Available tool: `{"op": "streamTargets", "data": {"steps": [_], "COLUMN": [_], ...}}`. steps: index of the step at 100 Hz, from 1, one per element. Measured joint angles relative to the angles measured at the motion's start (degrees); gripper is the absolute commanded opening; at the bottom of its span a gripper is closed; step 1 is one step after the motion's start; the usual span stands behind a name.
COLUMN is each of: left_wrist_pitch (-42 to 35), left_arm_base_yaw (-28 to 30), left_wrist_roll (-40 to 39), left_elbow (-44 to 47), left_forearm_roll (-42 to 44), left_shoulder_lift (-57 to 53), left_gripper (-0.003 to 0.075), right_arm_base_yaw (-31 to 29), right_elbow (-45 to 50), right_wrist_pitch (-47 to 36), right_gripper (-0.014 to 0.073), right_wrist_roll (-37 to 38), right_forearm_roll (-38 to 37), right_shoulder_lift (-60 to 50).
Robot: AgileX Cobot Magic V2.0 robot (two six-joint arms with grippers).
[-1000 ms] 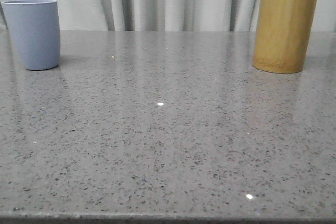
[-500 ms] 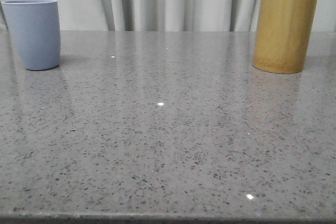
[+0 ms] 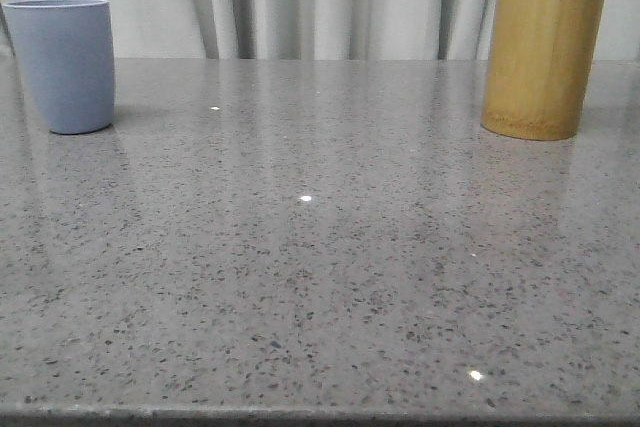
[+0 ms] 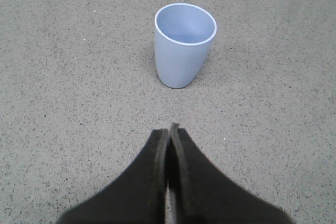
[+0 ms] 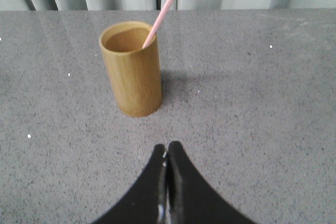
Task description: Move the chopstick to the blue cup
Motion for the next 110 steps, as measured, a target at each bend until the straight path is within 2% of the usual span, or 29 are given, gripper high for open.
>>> {"op": "streamTargets", "data": {"steps": [32,39,48,52,53,55,63,67,71,94,110], "left_wrist_pitch": [2.19,2.41,2.8,2.94,2.94,3.07,3.16,3.16,3.16,0.17,-1.2], "left_arm_base_yaw": [0.0,0.0,0.0,0.0,0.0,0.0,0.0,0.0,0.0,0.0,0.0], "left_wrist_roll": [0.22,1.32,3.43,4.06,4.18,4.33,4.84,4.97,4.95,5.44,5.84], "left_elbow": [-1.05,-1.05,-1.13,-1.13,-1.13,-1.13,-1.13,-1.13,-1.13,-1.29,-5.71], "left_forearm_roll": [0.0,0.0,-0.36,-0.67,-0.8,-0.93,-1.17,-1.17,-1.2,-1.18,-0.02], "left_shoulder_lift": [2.27,2.27,2.27,2.27,2.27,2.27,2.27,2.27,2.27,2.76,8.07], "left_gripper": [-0.0017,0.0017,0.0169,0.0293,0.0293,0.0372,0.0561,0.0625,0.0657,0.0622,0.0618], "right_arm_base_yaw": [0.0,0.0,0.0,0.0,0.0,0.0,0.0,0.0,0.0,0.0,0.0], "right_elbow": [-1.24,-1.24,-1.24,-1.24,-1.24,-1.24,-1.24,-1.24,-1.24,-1.24,-1.24], "right_wrist_pitch": [0.0,0.0,0.28,0.31,0.31,0.31,0.41,0.41,0.41,0.41,0.41], "right_gripper": [-0.0066,-0.0037,0.0081,0.0172,0.0172,0.0228,0.038,0.0446,0.049,0.0508,0.0508], "right_wrist_roll": [0.0,0.0,0.0,0.0,0.0,0.0,0.0,0.0,0.0,0.0,0.0], "right_forearm_roll": [0.08,0.08,0.08,0.08,0.08,0.08,0.08,0.08,0.08,0.08,0.08], "right_shoulder_lift": [1.33,1.33,1.33,1.33,1.33,1.33,1.33,1.33,1.33,1.33,1.33]}}
